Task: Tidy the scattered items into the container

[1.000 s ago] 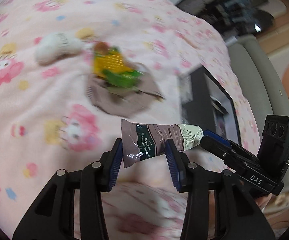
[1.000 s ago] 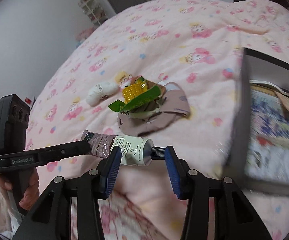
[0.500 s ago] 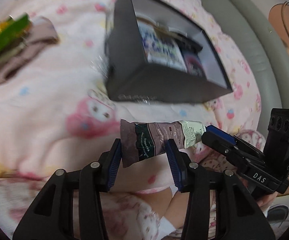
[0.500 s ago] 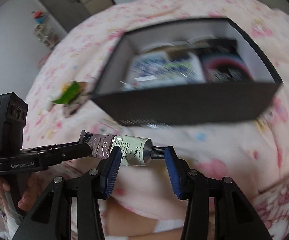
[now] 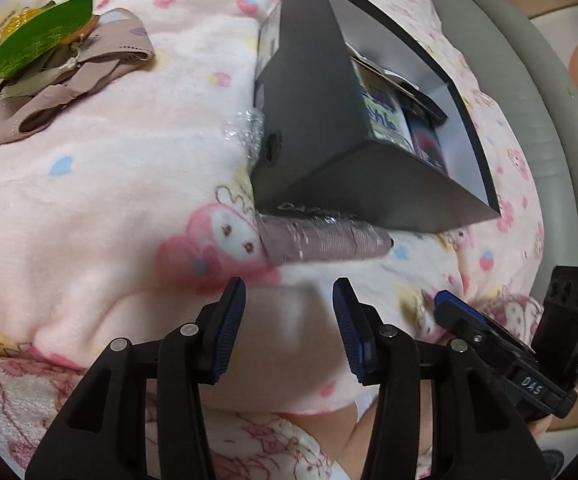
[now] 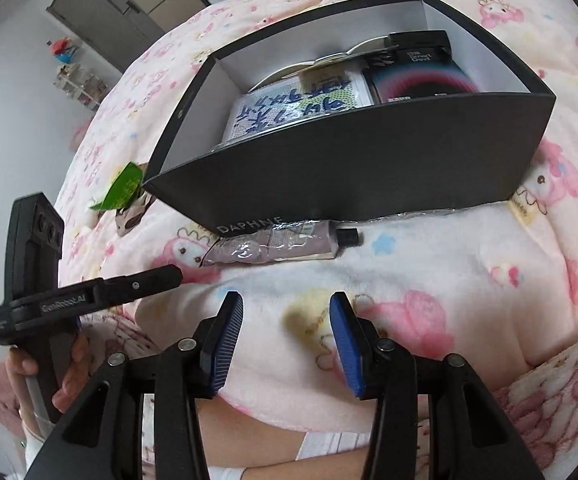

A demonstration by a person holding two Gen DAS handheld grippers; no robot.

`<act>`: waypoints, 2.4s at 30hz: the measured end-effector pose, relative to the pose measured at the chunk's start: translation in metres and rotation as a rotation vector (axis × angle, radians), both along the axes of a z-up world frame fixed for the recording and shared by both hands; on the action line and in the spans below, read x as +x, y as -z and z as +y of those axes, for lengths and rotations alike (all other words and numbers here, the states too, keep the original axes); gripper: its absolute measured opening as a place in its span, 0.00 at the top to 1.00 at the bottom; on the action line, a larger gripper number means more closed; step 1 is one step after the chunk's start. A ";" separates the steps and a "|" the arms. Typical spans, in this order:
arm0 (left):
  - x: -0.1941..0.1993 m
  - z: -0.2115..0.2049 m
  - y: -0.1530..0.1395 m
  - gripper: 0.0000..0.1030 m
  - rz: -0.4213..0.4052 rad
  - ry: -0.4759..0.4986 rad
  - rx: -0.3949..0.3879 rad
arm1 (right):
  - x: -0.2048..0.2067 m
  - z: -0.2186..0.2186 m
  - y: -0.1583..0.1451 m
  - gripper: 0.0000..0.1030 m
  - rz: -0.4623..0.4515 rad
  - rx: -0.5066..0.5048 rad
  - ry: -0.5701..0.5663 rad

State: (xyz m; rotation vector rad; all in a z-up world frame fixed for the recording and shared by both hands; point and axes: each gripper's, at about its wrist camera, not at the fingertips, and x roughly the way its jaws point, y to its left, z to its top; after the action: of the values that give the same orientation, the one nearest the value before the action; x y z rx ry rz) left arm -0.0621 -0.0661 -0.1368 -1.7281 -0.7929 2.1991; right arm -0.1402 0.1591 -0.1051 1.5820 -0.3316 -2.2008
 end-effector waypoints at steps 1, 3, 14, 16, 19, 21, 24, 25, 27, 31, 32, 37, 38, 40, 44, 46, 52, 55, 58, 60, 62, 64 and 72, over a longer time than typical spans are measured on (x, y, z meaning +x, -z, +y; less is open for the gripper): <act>-0.001 -0.001 -0.001 0.56 0.001 -0.005 0.000 | -0.002 0.001 -0.002 0.60 0.004 -0.002 0.007; -0.005 0.000 -0.001 0.56 0.002 -0.017 0.005 | -0.011 0.003 -0.005 0.60 0.021 0.007 0.019; -0.030 0.005 0.027 0.44 -0.099 -0.072 0.006 | -0.054 -0.015 0.044 0.60 -0.093 0.054 0.030; -0.032 0.006 0.032 0.42 -0.121 -0.076 0.024 | -0.060 -0.018 0.055 0.57 -0.130 0.037 0.037; -0.033 0.012 0.033 0.42 -0.122 -0.060 0.004 | -0.066 -0.021 0.069 0.55 -0.178 0.006 0.048; -0.033 0.020 0.030 0.47 -0.107 -0.022 -0.002 | -0.064 -0.022 0.067 0.55 -0.159 0.006 0.042; -0.030 0.027 0.025 0.54 -0.085 0.016 -0.024 | -0.060 -0.023 0.060 0.56 -0.120 0.004 0.030; -0.029 0.028 0.023 0.55 -0.073 0.018 -0.037 | -0.059 -0.022 0.058 0.57 -0.111 0.003 0.028; -0.029 0.028 0.020 0.59 -0.061 0.018 -0.032 | -0.057 -0.021 0.055 0.58 -0.094 -0.007 0.028; -0.028 0.021 0.021 0.59 -0.071 -0.021 -0.020 | -0.057 -0.016 0.051 0.58 -0.073 0.000 0.060; -0.029 0.019 0.021 0.59 -0.075 -0.037 -0.022 | -0.057 -0.014 0.051 0.58 -0.071 0.009 0.078; -0.031 0.002 0.022 0.57 -0.071 -0.070 0.012 | -0.066 -0.006 0.059 0.58 -0.089 -0.002 0.131; -0.033 0.003 0.024 0.57 -0.075 -0.064 0.009 | -0.068 -0.009 0.060 0.58 -0.088 0.003 0.120; -0.036 0.009 0.029 0.57 -0.086 -0.053 0.017 | -0.071 -0.016 0.064 0.58 -0.096 -0.016 0.085; -0.041 0.016 0.026 0.55 -0.067 -0.030 -0.009 | -0.070 -0.019 0.062 0.59 -0.073 -0.007 0.066; -0.031 0.018 0.019 0.59 -0.045 -0.019 -0.006 | -0.068 -0.017 0.056 0.66 -0.058 -0.042 0.057; -0.021 0.024 -0.002 0.66 0.060 0.062 -0.012 | -0.048 -0.032 0.033 0.72 0.022 -0.020 -0.045; -0.027 0.026 0.005 0.66 0.011 0.033 -0.042 | -0.055 -0.013 0.038 0.72 -0.004 -0.007 0.055; -0.012 0.015 -0.002 0.66 0.003 -0.004 -0.031 | -0.067 0.014 0.043 0.70 -0.047 -0.042 0.192; -0.013 0.015 0.002 0.66 -0.008 -0.017 -0.039 | -0.056 0.034 0.054 0.67 -0.066 -0.034 0.254; -0.015 0.016 0.006 0.65 -0.025 -0.023 -0.046 | -0.064 0.036 0.066 0.63 -0.106 -0.038 0.272; -0.017 0.013 0.008 0.59 -0.037 -0.042 -0.056 | -0.075 0.032 0.080 0.62 -0.151 -0.024 0.263; -0.028 -0.012 0.024 0.51 -0.101 -0.125 0.068 | -0.091 0.021 0.107 0.51 -0.182 -0.068 0.223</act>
State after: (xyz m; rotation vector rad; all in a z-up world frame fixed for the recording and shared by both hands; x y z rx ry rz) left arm -0.0896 -0.0783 -0.1610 -1.8139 -1.0135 2.1496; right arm -0.2314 0.1802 -0.2117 1.7875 -0.6589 -2.1812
